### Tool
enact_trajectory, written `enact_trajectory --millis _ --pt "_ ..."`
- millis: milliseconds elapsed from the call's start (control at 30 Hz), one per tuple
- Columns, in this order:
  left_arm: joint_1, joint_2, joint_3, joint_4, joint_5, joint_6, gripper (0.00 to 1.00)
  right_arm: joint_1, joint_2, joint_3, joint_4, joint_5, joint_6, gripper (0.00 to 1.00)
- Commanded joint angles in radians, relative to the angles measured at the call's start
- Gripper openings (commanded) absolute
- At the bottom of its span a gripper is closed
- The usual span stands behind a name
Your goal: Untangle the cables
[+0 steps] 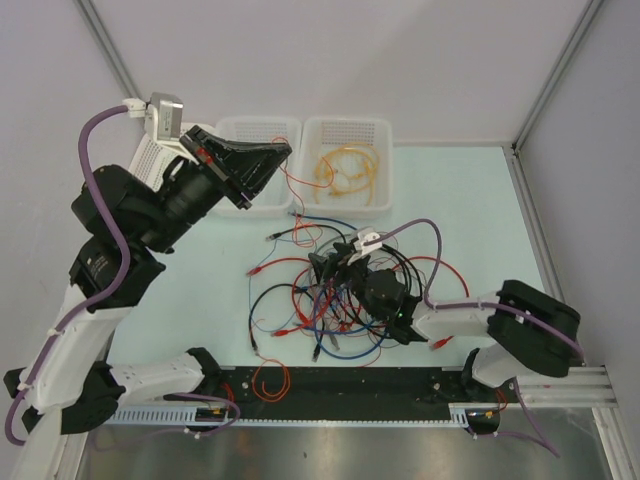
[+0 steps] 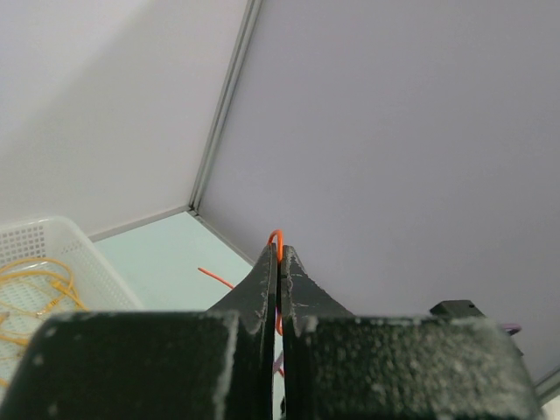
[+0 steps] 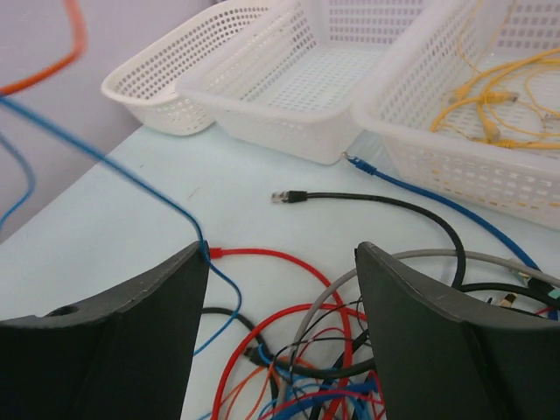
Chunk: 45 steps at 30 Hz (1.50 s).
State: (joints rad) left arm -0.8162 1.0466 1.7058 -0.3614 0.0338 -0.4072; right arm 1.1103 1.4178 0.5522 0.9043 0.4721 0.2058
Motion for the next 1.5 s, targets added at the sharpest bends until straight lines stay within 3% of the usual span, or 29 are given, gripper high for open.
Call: enact_trajectory --millis 0,167,200,300,500,600,700,733,833,933,1133,1467 --pt "-0.005 0.004 0.037 0.013 0.041 -0.047 0.00 -0.044 0.183 0.014 0.474 0.060 -0.031 0.72" --pt "-0.003 0.001 0.020 0.013 0.049 -0.062 0.00 -0.067 0.277 0.067 0.562 0.002 -0.019 0.63" --pt "-0.004 -0.003 0.009 0.015 0.049 -0.067 0.00 -0.070 0.277 0.068 0.561 -0.009 -0.014 0.51" --pt "-0.003 -0.017 -0.014 0.015 0.037 -0.064 0.00 -0.067 0.231 0.048 0.503 -0.023 -0.016 0.28" --pt "-0.004 -0.060 -0.083 0.038 0.003 -0.051 0.00 -0.069 0.046 -0.081 0.430 -0.004 -0.020 0.01" --pt "-0.003 -0.072 -0.097 0.026 -0.028 -0.032 0.00 -0.064 -0.092 -0.109 0.276 0.031 -0.020 0.00" --pt "-0.004 -0.077 -0.077 -0.007 -0.142 0.024 0.00 -0.090 -0.279 -0.094 -0.084 0.099 0.087 0.00" --pt "-0.003 -0.074 -0.048 -0.011 -0.170 0.062 0.00 -0.142 -0.318 -0.090 -0.284 0.086 0.136 0.00" --pt "-0.003 -0.034 0.065 -0.008 -0.244 0.143 0.00 -0.267 -0.420 -0.092 -0.616 0.027 0.325 0.00" --pt "-0.003 0.025 0.238 0.012 -0.265 0.198 0.00 -0.331 -0.448 -0.110 -0.779 -0.038 0.421 0.00" --pt "-0.003 0.184 0.570 0.042 -0.230 0.264 0.00 -0.377 -0.416 -0.124 -0.904 -0.112 0.532 0.00" --pt "-0.003 0.191 0.569 0.098 -0.198 0.254 0.00 -0.383 -0.411 -0.155 -0.960 -0.147 0.541 0.00"
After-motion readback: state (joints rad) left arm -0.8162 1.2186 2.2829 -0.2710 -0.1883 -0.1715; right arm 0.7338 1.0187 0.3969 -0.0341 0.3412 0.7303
